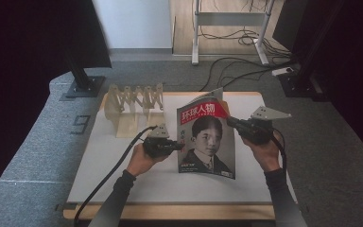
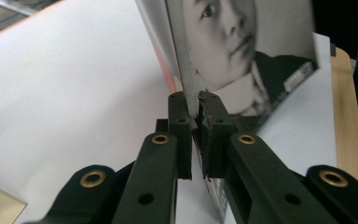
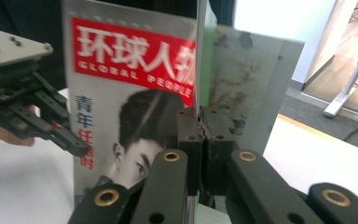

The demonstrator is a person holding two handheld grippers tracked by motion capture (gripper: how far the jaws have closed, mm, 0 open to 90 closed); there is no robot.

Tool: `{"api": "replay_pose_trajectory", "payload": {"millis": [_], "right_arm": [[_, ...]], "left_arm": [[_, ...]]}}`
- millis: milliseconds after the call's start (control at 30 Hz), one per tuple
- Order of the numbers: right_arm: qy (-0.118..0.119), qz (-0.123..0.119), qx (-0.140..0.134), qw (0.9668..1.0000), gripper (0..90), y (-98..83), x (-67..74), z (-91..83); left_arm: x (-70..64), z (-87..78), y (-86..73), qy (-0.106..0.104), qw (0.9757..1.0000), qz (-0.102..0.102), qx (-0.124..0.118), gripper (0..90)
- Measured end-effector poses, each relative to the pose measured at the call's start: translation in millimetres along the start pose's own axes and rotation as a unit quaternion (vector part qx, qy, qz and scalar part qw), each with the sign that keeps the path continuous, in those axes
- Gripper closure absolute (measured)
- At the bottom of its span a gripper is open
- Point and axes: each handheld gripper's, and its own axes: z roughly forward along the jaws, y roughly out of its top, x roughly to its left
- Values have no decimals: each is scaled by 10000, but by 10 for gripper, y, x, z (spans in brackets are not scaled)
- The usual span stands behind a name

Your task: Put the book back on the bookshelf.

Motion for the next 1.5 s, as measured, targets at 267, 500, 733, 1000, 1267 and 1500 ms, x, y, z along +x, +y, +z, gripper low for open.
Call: {"api": "replay_pose_trajectory", "payload": {"millis": [267,500,733,1000,1267,1500], "right_arm": [[-396,-293,289,9984,846,-20,-45,-74],[-500,-344,377,9974,803,-77,-75,-123],[-501,-341,610,9963,670,-197,-108,-151],[-456,-420,830,9946,435,-348,-117,-86],[-108,-290,782,9965,379,-455,-169,-64],[298,-191,685,9970,504,-491,-182,-83]], "left_arm": [[-88,-45,-28,-31,9997,217,-68,858],[-206,-65,-36,-39,9991,401,-99,867],[-282,-89,-49,-81,9987,501,-98,871],[-336,-105,-57,-108,9982,579,-81,872],[-380,-113,-63,-115,9977,663,-64,867],[-406,-126,-46,-129,9975,696,-52,839]]}}
